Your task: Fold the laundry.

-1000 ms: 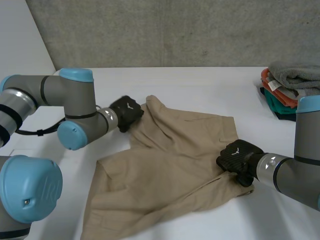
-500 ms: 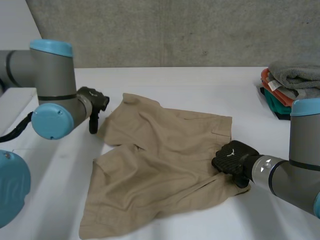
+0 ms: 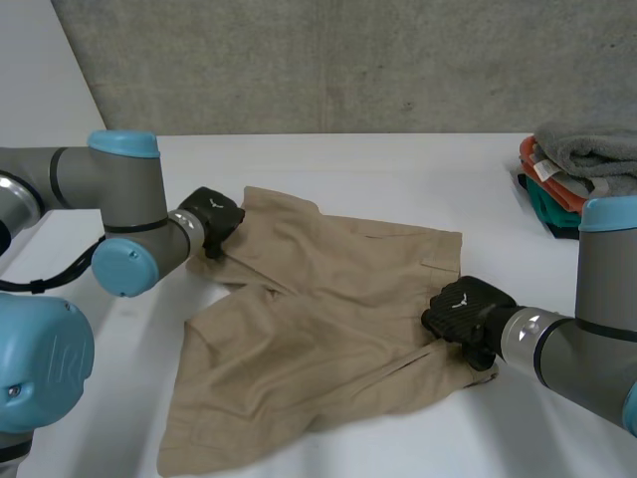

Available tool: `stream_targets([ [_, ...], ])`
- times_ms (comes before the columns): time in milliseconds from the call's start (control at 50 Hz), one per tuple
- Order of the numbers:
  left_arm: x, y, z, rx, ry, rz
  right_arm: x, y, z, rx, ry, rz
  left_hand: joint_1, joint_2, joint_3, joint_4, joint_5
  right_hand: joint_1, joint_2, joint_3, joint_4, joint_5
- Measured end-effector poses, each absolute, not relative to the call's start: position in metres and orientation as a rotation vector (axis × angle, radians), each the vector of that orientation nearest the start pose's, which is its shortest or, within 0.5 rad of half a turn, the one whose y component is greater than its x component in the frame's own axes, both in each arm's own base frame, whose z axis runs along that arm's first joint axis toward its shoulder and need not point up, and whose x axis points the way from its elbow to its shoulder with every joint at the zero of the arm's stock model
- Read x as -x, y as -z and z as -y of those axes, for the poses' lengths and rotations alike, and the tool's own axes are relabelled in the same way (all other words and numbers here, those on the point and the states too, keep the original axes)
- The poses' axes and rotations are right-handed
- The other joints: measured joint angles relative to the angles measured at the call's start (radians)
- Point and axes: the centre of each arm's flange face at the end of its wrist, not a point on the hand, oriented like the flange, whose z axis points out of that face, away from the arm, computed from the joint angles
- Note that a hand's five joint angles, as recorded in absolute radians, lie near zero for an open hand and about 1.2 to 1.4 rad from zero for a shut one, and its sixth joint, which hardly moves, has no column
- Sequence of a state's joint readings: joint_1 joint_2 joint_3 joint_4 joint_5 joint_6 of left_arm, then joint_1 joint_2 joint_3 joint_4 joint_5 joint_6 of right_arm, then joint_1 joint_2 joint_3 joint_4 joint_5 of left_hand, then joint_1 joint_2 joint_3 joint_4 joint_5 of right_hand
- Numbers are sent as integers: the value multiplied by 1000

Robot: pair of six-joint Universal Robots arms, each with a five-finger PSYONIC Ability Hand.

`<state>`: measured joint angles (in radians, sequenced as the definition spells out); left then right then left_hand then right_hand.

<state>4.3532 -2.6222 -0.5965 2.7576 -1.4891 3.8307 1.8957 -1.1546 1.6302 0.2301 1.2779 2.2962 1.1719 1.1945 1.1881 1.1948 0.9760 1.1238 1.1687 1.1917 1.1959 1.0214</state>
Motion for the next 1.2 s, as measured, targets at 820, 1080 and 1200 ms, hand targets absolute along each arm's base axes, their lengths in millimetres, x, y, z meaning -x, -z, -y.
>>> stream_targets([
  [820,232,-231,198,-1153,1470,-2601,-298,-179,263,1148,1589,-2223,-647,-668,-665,-664,-619,13,0,0,1,0],
  [1080,222,-194,128,-1332,1288,-2736,-302,-178,278,983,1646,-2278,-762,-783,-776,-793,-751,13,0,0,1,0],
  [1200,225,-177,144,-1286,1305,-2693,-300,-180,280,968,1660,-2282,-781,-811,-804,-822,-784,13,0,0,1,0],
])
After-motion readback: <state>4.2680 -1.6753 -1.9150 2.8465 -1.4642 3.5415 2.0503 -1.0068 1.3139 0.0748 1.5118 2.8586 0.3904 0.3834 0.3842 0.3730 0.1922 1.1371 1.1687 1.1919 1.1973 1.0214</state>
